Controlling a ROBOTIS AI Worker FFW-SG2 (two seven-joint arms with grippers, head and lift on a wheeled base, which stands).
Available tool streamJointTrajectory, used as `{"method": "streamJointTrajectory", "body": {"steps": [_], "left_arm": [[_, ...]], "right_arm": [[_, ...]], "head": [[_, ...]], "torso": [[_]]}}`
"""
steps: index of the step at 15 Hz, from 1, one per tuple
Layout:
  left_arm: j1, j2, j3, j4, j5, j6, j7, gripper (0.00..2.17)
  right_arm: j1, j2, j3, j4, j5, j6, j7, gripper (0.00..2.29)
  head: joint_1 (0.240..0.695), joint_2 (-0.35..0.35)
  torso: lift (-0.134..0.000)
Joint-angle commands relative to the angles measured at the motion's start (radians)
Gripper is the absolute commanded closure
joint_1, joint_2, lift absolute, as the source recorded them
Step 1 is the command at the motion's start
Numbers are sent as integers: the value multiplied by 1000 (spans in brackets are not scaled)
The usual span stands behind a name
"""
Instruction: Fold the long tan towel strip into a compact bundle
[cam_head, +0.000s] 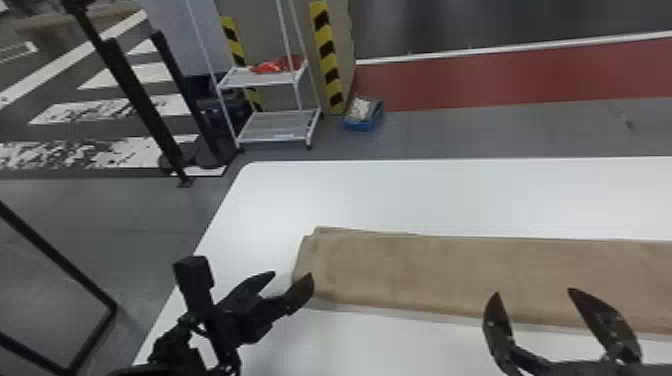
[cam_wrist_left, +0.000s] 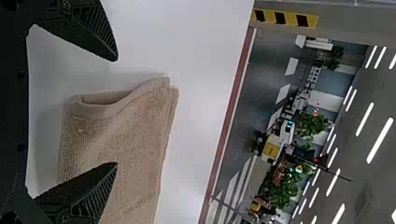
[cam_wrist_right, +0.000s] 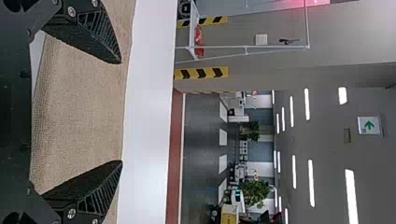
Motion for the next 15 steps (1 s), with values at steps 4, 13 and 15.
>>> {"method": "streamJointTrajectory", "body": {"steps": [4,13,15], "left_arm": [[-43,-1,-28,33,-1,16,0,83],[-96,9,-67,67,-64,105,-47,508],[-97,9,-64,65,-64,102,-70,907]], "right_arm": [[-11,1,14,24,6,-3,0,127],[-53,1,25,51,3,34,0,127],[-64,2,28,58,3,43,0,127]], "head": [[695,279],[695,244],[695,244]], "torso": [[-120],[-120],[-120]]}}
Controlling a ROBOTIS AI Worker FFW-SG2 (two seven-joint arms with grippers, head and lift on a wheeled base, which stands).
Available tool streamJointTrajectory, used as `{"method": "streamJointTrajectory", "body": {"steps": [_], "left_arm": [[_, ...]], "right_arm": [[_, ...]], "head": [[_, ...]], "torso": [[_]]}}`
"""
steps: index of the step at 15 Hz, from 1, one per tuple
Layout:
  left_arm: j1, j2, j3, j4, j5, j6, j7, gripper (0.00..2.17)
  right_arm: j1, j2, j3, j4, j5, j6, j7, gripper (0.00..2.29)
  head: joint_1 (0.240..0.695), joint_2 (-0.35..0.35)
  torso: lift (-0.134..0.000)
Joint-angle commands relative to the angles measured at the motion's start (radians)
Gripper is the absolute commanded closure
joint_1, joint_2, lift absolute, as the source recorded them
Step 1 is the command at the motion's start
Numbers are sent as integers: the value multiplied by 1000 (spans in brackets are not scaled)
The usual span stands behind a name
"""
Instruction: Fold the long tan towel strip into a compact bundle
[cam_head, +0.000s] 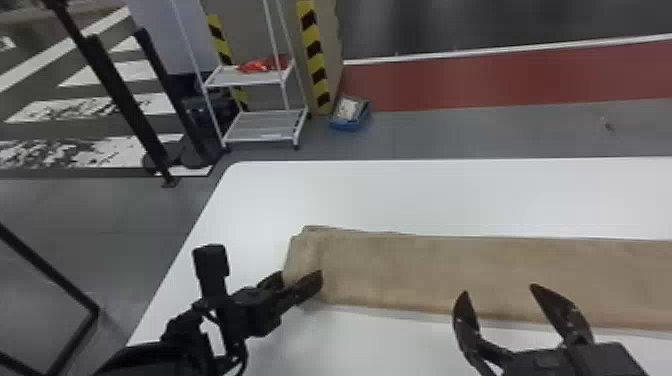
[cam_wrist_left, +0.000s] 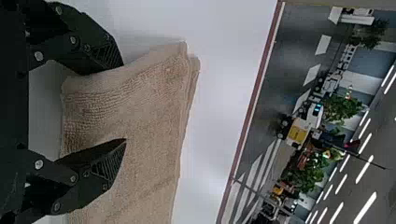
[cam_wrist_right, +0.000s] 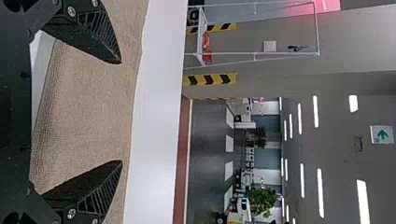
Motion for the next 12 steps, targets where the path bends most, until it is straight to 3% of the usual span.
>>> {"method": "streamJointTrajectory", "body": {"steps": [1,2,8,12], "left_arm": [[1,0,7,-7,-1,-3,-19,1143],[7,-1,12,-20,-1,-6,-22,1325],[77,-11,142,-72,114,-52,-130,1345],[87,3,335,-29,178,-79,-171,1345]], "right_arm": [[-10,2,2,9,0,7,0,127],[-13,2,2,12,0,7,0,127],[-18,2,-1,20,-3,7,0,127],[-23,-3,-4,21,-9,10,0,127]], "head": [[695,243],[695,242],[695,256],[695,305]], "torso": [[-120],[-120],[-120],[-120]]}}
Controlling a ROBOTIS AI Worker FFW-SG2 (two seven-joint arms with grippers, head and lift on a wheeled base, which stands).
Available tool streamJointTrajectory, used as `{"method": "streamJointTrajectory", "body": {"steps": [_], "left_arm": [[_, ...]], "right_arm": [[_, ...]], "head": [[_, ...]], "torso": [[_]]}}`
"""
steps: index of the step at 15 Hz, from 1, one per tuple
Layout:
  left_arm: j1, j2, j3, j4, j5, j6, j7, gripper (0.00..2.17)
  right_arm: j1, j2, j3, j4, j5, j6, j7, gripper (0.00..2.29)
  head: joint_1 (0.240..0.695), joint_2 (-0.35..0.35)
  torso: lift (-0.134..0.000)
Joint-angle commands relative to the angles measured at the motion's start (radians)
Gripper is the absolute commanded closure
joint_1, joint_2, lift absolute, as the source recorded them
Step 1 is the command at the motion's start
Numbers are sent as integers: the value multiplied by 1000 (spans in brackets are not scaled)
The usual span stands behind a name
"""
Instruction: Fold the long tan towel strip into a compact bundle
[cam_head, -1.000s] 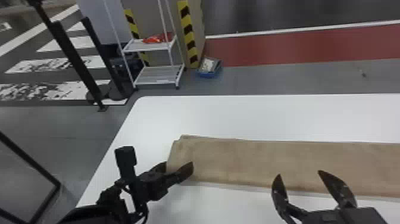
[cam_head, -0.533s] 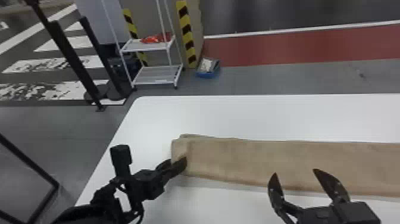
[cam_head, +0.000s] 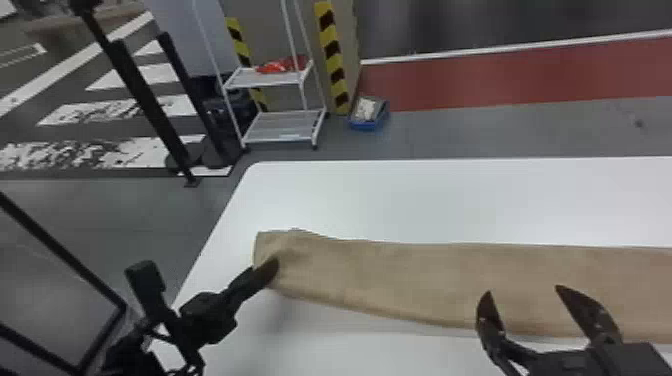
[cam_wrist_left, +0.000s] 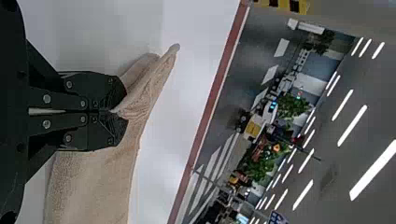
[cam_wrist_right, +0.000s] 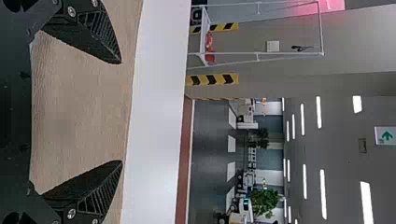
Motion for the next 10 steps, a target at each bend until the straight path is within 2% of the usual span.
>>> {"method": "streamJointTrajectory", "body": {"steps": [1,3,6,8,10], "left_arm": [[-1,10,111,25,35,-2,-10,1345],[-3,13,160,9,70,19,-12,1345],[-3,-7,154,-192,81,191,13,1345],[-1,-21,51,-321,79,243,57,1342],[-1,-21,-118,-396,50,255,137,1342]], "right_arm": [[-3,-2,-1,3,-4,2,0,127],[-8,-3,1,6,-4,2,0,127],[-1,-2,-5,6,-4,-1,-2,127],[11,0,-14,3,-4,-8,-2,127],[19,0,-22,-3,-3,-11,-25,127]], "head": [[695,350],[695,350],[695,350],[695,350],[695,350]], "torso": [[-120],[-120],[-120],[-120],[-120]]}}
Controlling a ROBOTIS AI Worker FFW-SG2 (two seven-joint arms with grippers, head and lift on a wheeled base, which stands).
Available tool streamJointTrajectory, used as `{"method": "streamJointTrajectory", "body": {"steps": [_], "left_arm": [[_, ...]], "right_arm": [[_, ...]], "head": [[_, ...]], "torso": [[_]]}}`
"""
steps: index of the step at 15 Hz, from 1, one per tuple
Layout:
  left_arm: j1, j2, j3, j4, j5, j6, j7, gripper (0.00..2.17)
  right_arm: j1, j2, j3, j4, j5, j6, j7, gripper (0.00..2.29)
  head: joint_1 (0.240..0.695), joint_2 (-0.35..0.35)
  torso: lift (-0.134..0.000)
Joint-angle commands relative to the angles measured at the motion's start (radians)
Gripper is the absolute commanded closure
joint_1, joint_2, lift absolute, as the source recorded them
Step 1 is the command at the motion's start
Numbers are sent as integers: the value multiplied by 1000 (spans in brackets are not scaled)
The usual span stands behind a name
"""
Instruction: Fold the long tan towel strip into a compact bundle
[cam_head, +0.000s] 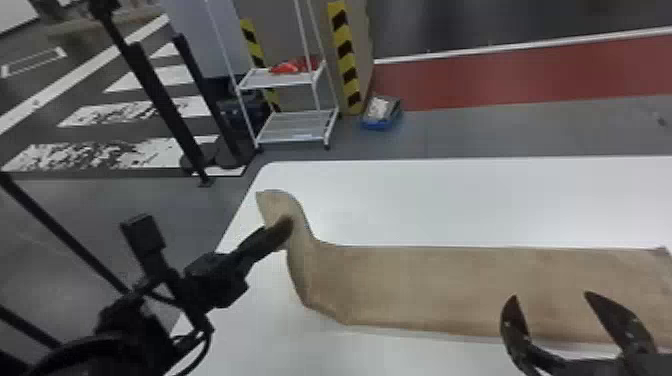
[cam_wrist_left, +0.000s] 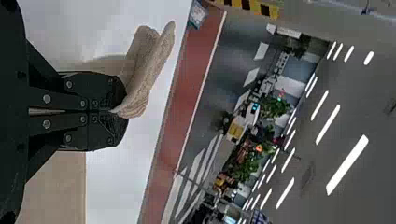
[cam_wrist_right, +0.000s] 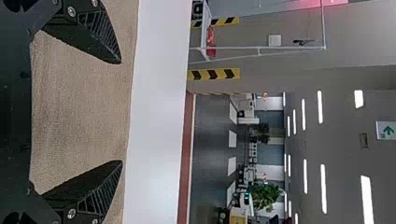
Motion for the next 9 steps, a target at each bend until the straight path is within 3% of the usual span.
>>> {"method": "streamJointTrajectory", "body": {"steps": [1,3,4,6,9], "left_arm": [[-1,-2,-207,-90,-75,10,61,1345],[-9,-14,-428,-112,-251,10,114,1342],[-17,-20,-503,-112,-294,10,133,1345],[-27,-26,-621,-100,-348,3,165,1342],[-46,-26,-724,-58,-400,-18,214,1342]], "right_arm": [[6,0,-10,-6,1,-1,-7,127],[16,-1,-29,-15,-5,-4,-8,127],[25,-1,-47,-22,-19,-10,-11,127],[37,-10,-79,-43,-31,-13,-65,130],[60,-24,-190,-69,-113,-16,-80,130]], "head": [[695,308],[695,222],[695,174],[695,42],[695,-85]], "torso": [[-120],[-120],[-120],[-120],[-120]]}}
